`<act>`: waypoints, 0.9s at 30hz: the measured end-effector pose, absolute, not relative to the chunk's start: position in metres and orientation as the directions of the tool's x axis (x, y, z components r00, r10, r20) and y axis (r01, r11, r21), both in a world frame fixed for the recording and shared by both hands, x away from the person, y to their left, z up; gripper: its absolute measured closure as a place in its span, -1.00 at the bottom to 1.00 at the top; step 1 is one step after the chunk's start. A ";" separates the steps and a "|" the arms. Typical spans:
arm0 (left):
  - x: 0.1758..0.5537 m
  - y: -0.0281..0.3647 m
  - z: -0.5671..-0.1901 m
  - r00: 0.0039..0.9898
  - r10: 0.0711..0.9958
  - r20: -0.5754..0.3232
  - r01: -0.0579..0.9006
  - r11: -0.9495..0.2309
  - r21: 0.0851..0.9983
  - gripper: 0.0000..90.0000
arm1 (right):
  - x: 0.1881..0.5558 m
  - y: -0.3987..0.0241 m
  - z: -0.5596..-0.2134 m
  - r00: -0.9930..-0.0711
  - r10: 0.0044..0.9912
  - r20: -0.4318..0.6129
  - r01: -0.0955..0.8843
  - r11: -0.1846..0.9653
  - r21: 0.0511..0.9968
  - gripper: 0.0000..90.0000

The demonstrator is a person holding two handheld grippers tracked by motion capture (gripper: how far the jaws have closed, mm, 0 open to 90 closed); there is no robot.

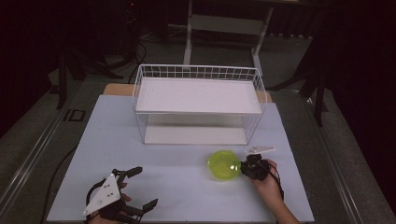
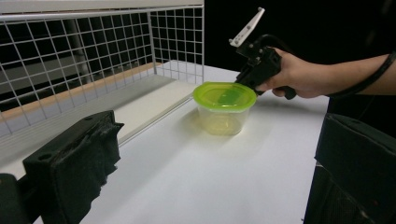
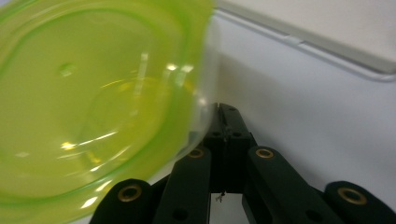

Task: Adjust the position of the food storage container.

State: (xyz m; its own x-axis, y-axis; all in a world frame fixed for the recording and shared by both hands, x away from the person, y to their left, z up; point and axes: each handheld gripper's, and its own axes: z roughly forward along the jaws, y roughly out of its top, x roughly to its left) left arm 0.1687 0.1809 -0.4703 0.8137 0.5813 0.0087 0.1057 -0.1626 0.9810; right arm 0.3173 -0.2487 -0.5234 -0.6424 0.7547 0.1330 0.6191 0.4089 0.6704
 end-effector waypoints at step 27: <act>0.168 0.177 -0.472 0.815 0.579 0.030 0.102 -0.194 0.976 -0.99 | 0.296 -0.200 -0.523 -0.734 0.650 0.199 0.589 0.461 0.664 1.00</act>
